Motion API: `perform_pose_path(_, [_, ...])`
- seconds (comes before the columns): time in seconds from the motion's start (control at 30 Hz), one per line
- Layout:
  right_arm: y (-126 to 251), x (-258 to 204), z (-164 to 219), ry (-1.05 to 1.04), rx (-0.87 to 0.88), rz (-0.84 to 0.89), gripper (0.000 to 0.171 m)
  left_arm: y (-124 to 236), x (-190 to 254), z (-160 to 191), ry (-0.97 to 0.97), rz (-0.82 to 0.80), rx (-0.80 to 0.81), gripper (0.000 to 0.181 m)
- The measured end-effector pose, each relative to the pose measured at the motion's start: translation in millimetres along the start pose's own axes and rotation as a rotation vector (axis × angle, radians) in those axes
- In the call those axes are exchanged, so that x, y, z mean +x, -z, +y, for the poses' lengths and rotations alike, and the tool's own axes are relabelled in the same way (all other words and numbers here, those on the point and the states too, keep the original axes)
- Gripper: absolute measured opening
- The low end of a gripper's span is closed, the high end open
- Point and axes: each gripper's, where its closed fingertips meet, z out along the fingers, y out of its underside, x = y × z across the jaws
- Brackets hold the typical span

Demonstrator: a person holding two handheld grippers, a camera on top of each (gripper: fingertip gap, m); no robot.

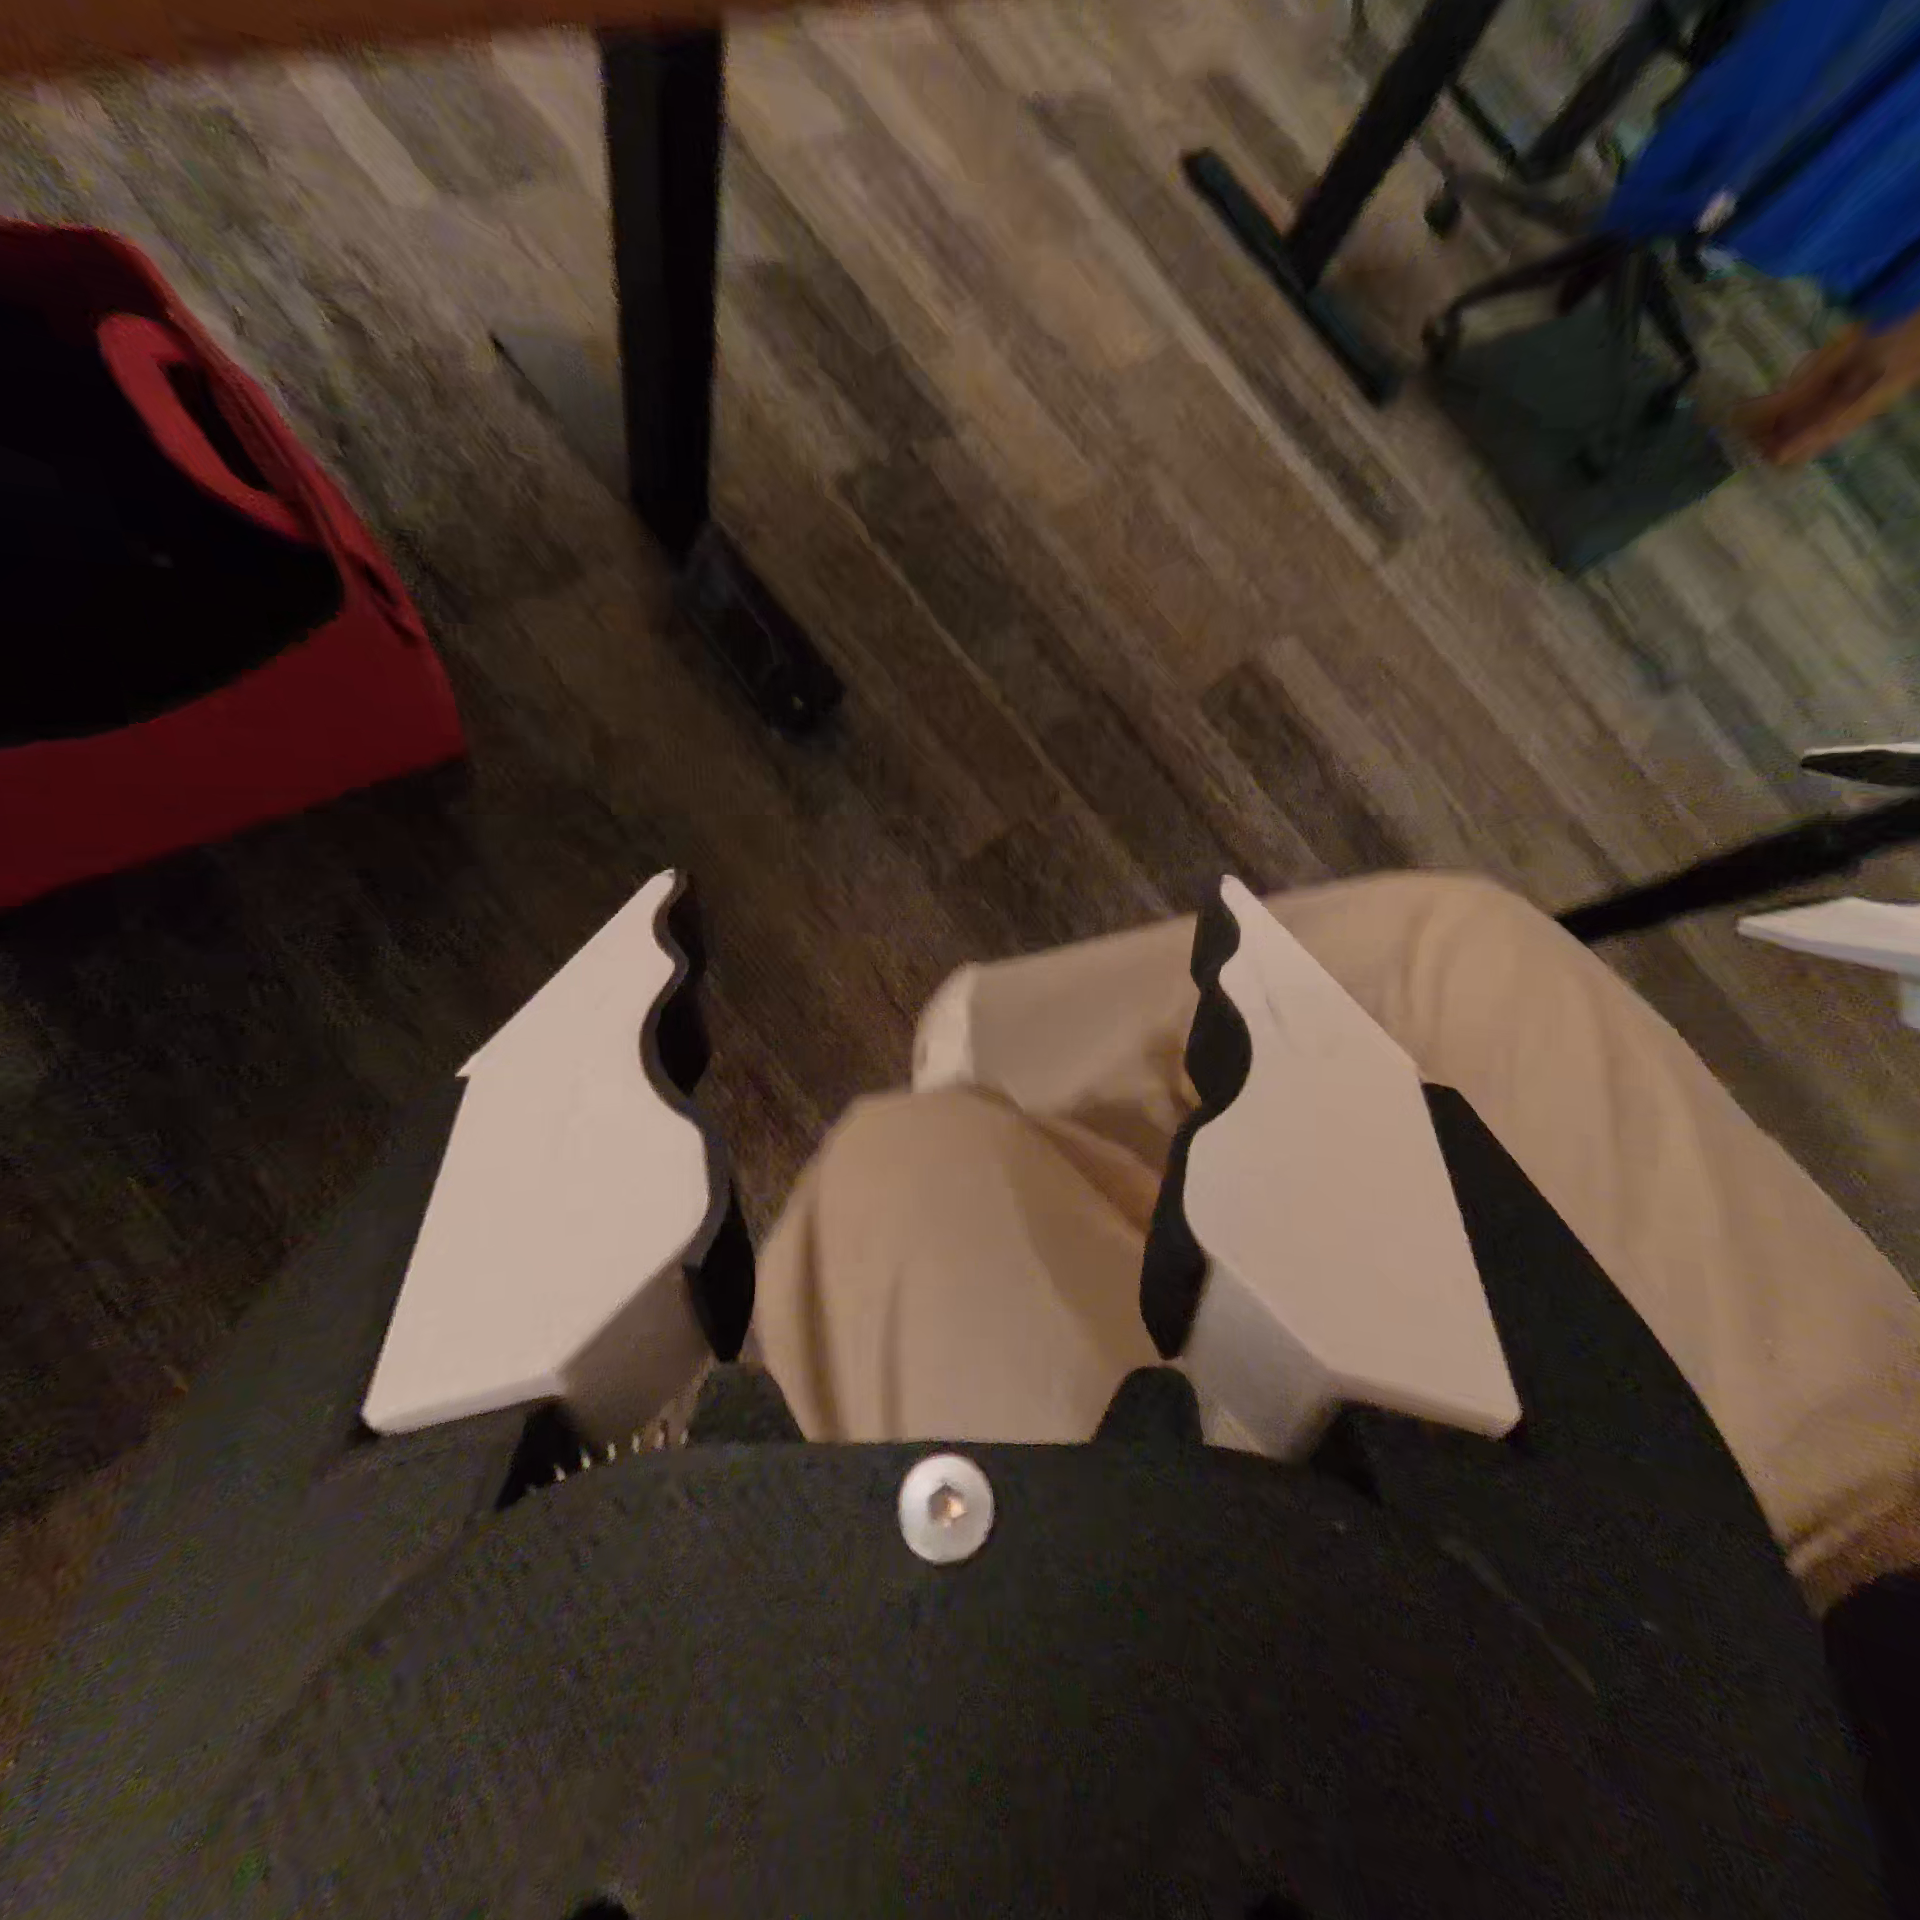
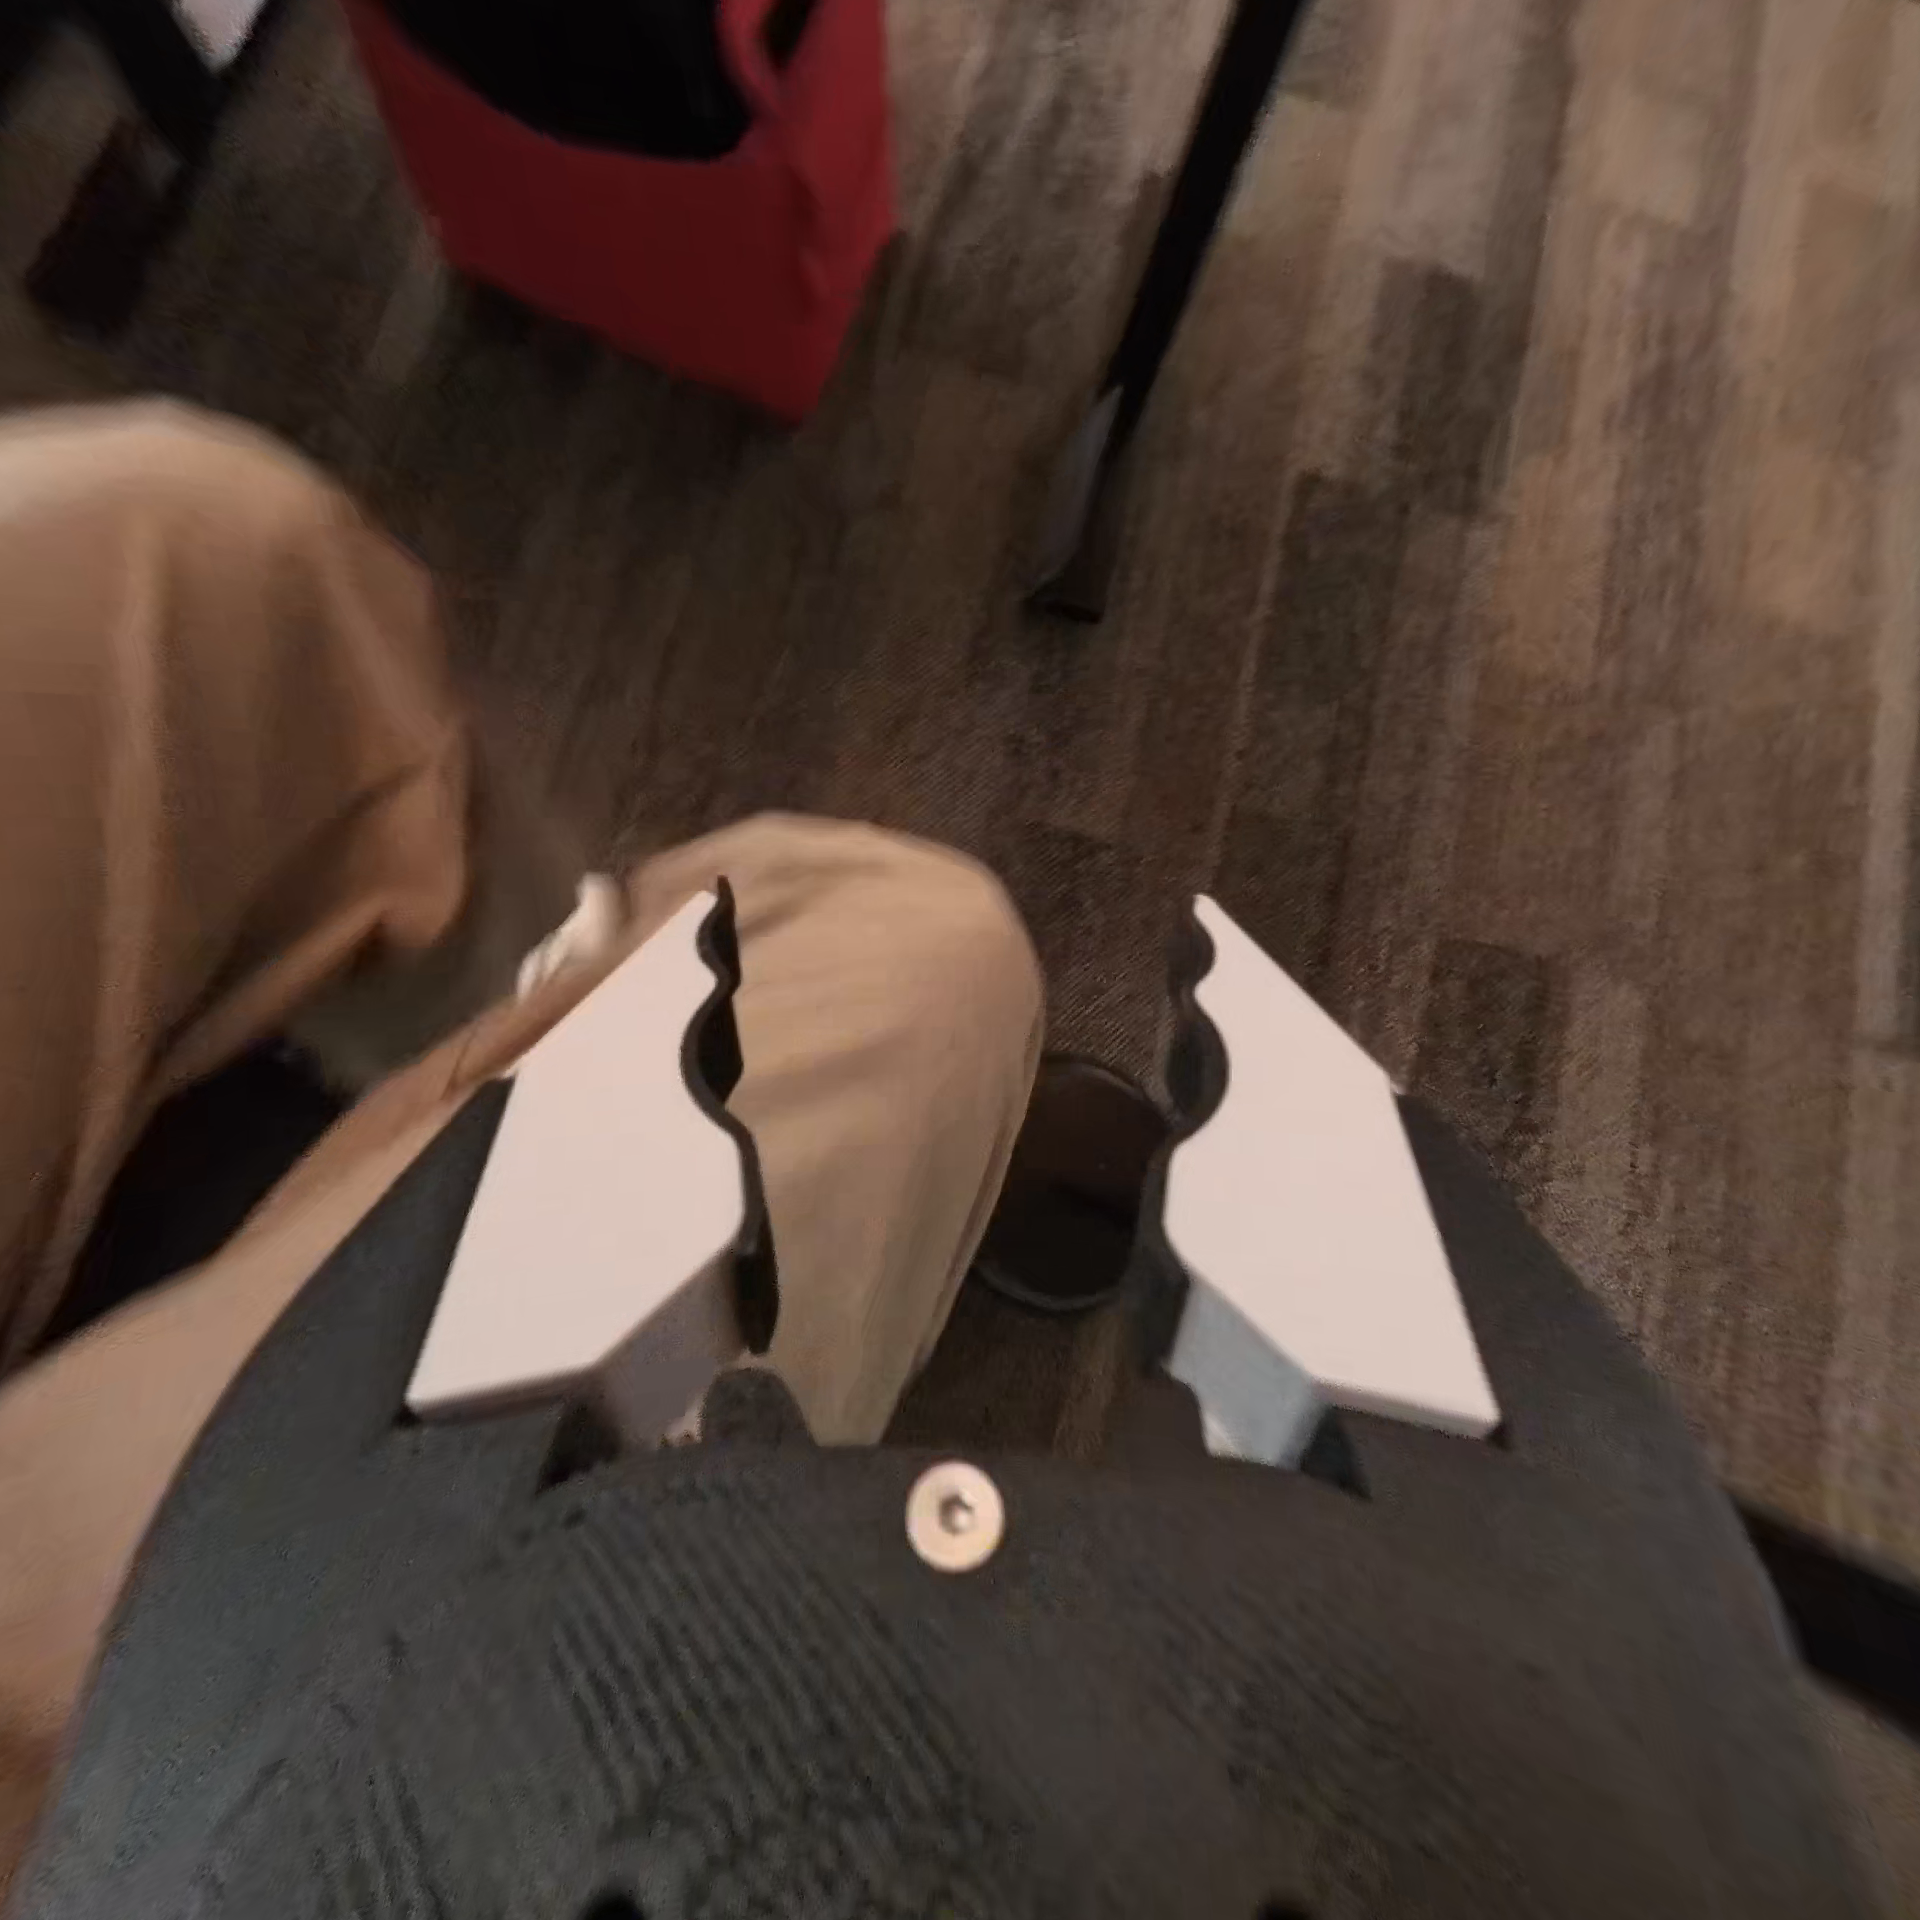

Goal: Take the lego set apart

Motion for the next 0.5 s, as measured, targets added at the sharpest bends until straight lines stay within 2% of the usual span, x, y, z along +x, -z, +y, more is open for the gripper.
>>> perform_pose_path(0.03, [-19.0,16.4,-17.7,-0.037,0.026,0.019,0.092,-4.1,-9.8,-16.8,-0.020,0.013,0.031,0.096])
perform_pose_path(0.1, [-47.2,23.7,-79.8,-0.123,0.180,-0.075,0.105,-12.4,-23.8,-52.9,-0.050,0.025,0.052,0.110])
perform_pose_path(0.17, [-44.8,-0.9,-150.4,-0.107,0.338,-0.334,0.096,-18.2,-8.8,-94.4,-0.001,0.133,0.103,0.106])
perform_pose_path(0.2, [-38.9,-2.5,-181.0,-0.105,0.384,-0.387,0.092,-20.9,-1.5,-114.9,0.027,0.155,0.124,0.101])
perform_pose_path(0.33, [-3.8,32.0,-271.2,-0.113,0.376,-0.363,0.087,-15.6,50.2,-206.5,0.093,0.240,0.092,0.100])
perform_pose_path(0.43, [29.9,84.6,-323.5,-0.206,0.365,-0.274,0.084,0.0,91.8,-274.1,0.078,0.293,0.012,0.100])
perform_pose_path(0.5, [40.6,134.4,-353.6,-0.348,0.397,-0.185,0.091,2.8,115.3,-303.7,0.062,0.327,-0.074,0.100])
